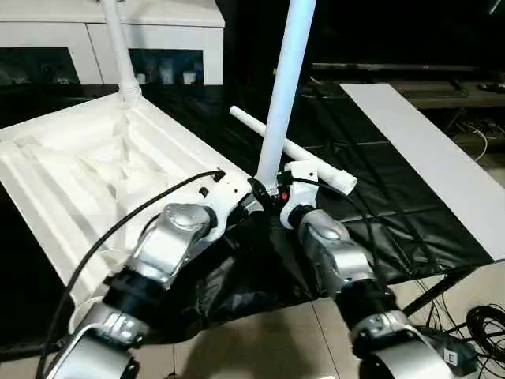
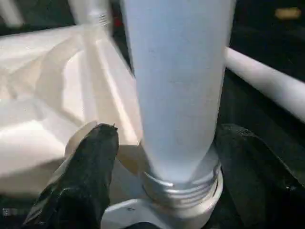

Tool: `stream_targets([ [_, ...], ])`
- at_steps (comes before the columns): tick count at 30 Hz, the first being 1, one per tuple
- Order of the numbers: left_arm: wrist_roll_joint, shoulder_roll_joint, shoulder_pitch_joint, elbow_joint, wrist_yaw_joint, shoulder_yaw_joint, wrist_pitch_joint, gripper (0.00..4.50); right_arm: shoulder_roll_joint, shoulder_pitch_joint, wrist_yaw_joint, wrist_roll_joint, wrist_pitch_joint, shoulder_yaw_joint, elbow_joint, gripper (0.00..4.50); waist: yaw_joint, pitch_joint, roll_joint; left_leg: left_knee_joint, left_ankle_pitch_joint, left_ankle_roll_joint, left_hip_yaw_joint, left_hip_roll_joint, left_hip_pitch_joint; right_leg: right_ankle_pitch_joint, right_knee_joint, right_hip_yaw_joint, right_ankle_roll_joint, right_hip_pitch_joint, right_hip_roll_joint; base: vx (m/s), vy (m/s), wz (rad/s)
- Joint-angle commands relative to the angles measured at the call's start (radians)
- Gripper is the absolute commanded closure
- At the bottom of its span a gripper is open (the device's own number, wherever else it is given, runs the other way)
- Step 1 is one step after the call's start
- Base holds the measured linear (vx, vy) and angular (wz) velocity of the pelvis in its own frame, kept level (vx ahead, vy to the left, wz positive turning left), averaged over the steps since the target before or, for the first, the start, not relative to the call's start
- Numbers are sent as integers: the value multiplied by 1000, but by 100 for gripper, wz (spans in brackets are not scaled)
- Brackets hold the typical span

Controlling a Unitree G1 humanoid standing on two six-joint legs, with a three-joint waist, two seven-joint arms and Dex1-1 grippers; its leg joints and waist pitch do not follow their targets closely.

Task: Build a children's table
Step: Rotate leg to tighten

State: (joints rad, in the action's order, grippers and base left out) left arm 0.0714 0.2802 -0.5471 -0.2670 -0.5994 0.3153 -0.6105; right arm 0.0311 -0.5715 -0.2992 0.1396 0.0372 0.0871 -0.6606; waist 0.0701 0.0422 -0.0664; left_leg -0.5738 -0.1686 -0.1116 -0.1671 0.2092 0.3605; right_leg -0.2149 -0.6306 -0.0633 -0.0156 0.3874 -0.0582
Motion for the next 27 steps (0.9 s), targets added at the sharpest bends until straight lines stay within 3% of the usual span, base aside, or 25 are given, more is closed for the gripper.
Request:
stream_targets([
  [1, -25, 55, 31, 93, -114, 36, 16, 450, -80, 34, -91, -33, 28, 18, 83, 82, 10, -58, 21, 62, -149, 12, 4, 22, -5, -18, 68, 51, -166, -47, -72, 0, 0, 0],
  [3, -44, 96, 52, 139, -171, 55, 14, 450, -129, 58, -170, -33, 46, 29, 131, 82, 19, -62, 19, 55, -87, 33, 1, 21, -3, 86, 59, 52, -175, -49, -68, 0, 0, 0],
  [5, -61, 141, 71, 176, -238, 74, 39, 450, -178, 84, -268, -18, 62, 51, 180, 82, 24, -60, 19, 54, -86, 51, -1, 21, -3, 114, 58, 51, -186, -47, -66, 0, 0, 0],
  [6, -75, 166, 82, 199, -275, 79, 34, 450, -211, 101, -333, -9, 77, 71, 212, 82, 26, -58, 24, 56, -103, 52, -1, 22, -4, 86, 60, 49, -192, -48, -67, 0, 0, 0],
  [11, -128, 279, 138, 279, -454, 97, 81, 450, -321, 156, -551, 49, 97, 128, 307, 82, 38, -49, 25, 65, -202, 29, -1, 28, -12, -62, 75, 51, -184, -40, -69, 0, 0, 0],
  [14, -132, 296, 146, 285, -469, 93, 92, 450, -335, 163, -585, 55, 104, 133, 324, 82, 38, -46, 25, 69, -234, 16, 0, 28, -13, -125, 80, 51, -178, -38, -71, 0, 0, 0],
  [15, -135, 304, 149, 287, -475, 91, 94, 450, -341, 160, -602, 49, 103, 142, 320, 82, 38, -46, 17, 69, -247, 11, -1, 28, -14, -157, 84, 52, -173, -37, -72, 0, 0, 0],
  [17, -139, 318, 153, 288, -485, 90, 99, 450, -349, 156, -630, 28, 99, 156, 313, 82, 39, -46, 19, 70, -241, 7, 2, 27, -11, -183, 83, 52, -164, -39, -74, 0, 0, 0],
  [22, -140, 333, 155, 284, -492, 86, 103, 450, -379, 150, -675, -6, 95, 202, 304, 82, 39, -50, 15, 66, -186, 13, 1, 26, -9, -112, 75, 51, -171, -41, -72, 0, 0, 0],
  [27, -136, 327, 150, 275, -496, 80, 110, 450, -380, 140, -675, -2, 98, 200, 297, 82, 39, -52, 15, 62, -171, 21, -1, 24, -8, -72, 71, 51, -182, -43, -71, 0, 0, 0],
])
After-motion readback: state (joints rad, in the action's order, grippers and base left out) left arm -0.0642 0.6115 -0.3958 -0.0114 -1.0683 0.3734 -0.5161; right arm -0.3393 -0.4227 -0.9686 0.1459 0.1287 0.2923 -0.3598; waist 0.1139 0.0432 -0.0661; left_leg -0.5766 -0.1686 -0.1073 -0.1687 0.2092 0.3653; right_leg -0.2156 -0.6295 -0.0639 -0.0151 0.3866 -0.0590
